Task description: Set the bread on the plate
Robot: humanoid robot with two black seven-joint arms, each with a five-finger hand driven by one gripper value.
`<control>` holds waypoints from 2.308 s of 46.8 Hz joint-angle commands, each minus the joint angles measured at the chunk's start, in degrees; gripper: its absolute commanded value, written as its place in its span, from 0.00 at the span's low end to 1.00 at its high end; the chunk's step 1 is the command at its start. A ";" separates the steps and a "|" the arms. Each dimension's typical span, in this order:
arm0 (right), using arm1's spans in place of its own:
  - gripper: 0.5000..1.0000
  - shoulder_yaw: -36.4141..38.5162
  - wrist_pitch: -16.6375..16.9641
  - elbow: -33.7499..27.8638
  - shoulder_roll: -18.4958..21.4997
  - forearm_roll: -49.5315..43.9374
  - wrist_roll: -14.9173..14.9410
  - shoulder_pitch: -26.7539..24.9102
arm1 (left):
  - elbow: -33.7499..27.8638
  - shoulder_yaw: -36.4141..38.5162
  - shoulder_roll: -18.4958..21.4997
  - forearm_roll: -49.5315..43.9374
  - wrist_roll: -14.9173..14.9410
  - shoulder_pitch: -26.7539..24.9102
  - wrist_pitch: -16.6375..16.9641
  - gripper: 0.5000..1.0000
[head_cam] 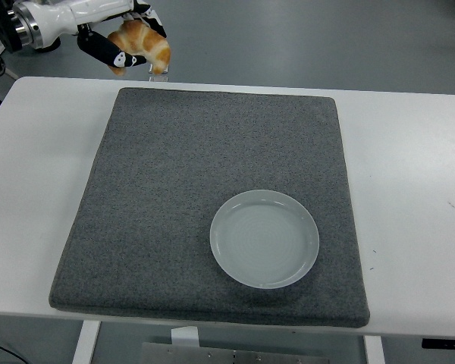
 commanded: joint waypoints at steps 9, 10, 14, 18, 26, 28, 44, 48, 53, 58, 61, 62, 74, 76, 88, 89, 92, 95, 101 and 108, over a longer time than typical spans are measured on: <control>0.86 0.00 0.03 0.00 0.00 0.07 0.00 0.00 | -0.41 0.01 -0.59 0.06 0.00 -2.13 -0.64 0.00; 0.86 0.00 0.03 0.00 0.00 0.07 0.00 0.00 | -0.59 0.01 -0.59 0.06 0.00 -2.22 -0.64 0.00; 0.86 0.00 0.03 0.00 0.00 0.07 0.00 0.00 | -1.11 -0.08 -0.77 0.06 0.00 -2.66 -0.64 0.00; 0.86 0.00 0.03 0.00 0.00 0.07 0.00 0.00 | -2.43 -0.26 -1.29 0.06 0.00 -2.92 -0.56 0.00; 0.86 0.00 0.03 0.00 0.00 0.07 0.00 0.00 | -3.57 -0.43 -4.72 -0.03 0.00 -3.18 0.06 0.00; 0.86 0.00 0.03 0.00 0.00 0.07 0.00 0.00 | -4.01 -0.43 -4.99 -0.03 0.00 -3.27 0.23 0.00; 0.86 0.09 0.03 -0.08 0.00 0.07 0.00 0.00 | -9.72 -4.83 -8.32 -0.11 0.09 -2.04 2.16 0.00; 0.86 0.09 0.03 0.00 0.00 0.07 0.00 0.09 | -10.96 -4.83 -10.52 -0.20 0.09 -1.34 3.31 0.00; 0.86 0.09 0.03 -0.08 0.00 0.07 0.00 0.09 | -11.49 -4.92 -12.02 -0.11 0.09 -1.08 3.57 0.00; 0.86 0.08 0.03 0.00 0.00 0.07 0.00 0.00 | -12.01 -4.92 -13.60 -0.11 0.09 -0.90 3.66 0.00; 0.86 0.09 0.03 -0.09 0.00 0.07 0.00 0.00 | -12.71 -4.92 -14.83 -0.03 0.09 -0.72 4.27 0.00; 0.86 0.09 0.03 0.00 0.00 0.07 0.00 0.09 | -12.98 -4.92 -15.01 -0.03 0.09 -0.72 4.54 0.00; 0.86 0.09 0.03 0.00 0.00 0.07 0.00 0.09 | -13.95 -4.65 -20.01 0.24 0.09 -0.11 5.77 0.00; 0.86 0.17 0.03 0.00 0.00 0.07 0.00 0.09 | -13.95 -4.48 -20.63 0.67 0.09 -0.11 5.86 0.00; 0.86 0.17 0.03 0.00 0.00 0.07 0.00 0.09 | -14.91 -4.39 -22.83 9.81 0.18 4.72 7.00 0.00; 0.86 0.17 0.03 -0.08 0.00 0.07 0.00 0.09 | -14.91 -4.39 -22.92 10.25 0.18 5.33 7.09 0.00; 0.86 0.17 0.03 -0.09 0.00 0.07 0.00 0.18 | -14.83 -4.48 -22.92 11.66 0.18 6.65 7.18 0.00; 0.86 0.17 0.03 -0.09 0.00 0.07 0.00 0.18 | -14.74 -4.74 -23.01 13.06 0.18 8.15 7.27 0.00; 0.86 0.17 0.03 -0.09 0.00 0.07 0.00 0.18 | -14.39 -4.92 -23.01 14.39 0.09 10.35 7.44 0.00; 0.86 0.17 0.03 -0.09 0.00 0.07 0.00 0.26 | -13.51 -4.92 -23.09 15.18 0.09 12.28 7.44 0.00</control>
